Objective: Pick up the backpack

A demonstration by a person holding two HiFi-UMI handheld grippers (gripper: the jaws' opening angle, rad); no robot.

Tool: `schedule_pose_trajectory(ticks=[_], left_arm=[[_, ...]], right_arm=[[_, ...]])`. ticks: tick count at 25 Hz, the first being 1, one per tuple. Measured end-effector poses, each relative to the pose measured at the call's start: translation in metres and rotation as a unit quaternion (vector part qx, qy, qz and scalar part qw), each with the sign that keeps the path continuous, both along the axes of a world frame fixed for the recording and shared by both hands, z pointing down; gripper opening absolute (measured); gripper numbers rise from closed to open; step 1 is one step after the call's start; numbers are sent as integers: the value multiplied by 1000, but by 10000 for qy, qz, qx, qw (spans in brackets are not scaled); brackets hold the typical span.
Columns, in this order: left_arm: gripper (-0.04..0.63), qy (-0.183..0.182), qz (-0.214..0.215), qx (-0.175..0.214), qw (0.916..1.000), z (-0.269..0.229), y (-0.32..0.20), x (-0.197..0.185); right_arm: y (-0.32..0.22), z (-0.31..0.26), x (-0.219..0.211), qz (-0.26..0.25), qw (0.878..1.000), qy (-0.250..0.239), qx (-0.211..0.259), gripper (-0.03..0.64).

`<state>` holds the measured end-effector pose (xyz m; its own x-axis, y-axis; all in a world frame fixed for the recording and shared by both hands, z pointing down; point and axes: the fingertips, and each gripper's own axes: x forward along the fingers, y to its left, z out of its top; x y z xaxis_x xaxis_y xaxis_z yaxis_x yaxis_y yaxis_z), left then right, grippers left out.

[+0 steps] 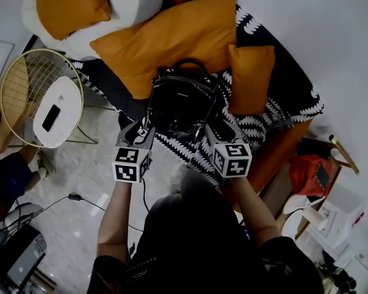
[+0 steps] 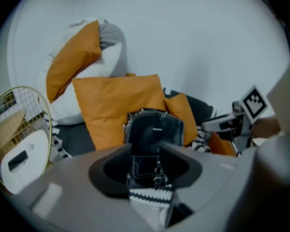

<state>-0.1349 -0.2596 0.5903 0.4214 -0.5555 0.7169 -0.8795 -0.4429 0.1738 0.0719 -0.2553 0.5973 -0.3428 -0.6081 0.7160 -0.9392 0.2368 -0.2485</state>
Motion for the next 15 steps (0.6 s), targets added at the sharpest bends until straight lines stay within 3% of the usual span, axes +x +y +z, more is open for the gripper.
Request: schedule_pose_trajectory(ticks=[15], left_arm=[[192, -234, 65, -561, 9981, 75, -58, 6]], right_arm=[[-41, 74, 0, 3, 9989, -146, -447, 184]])
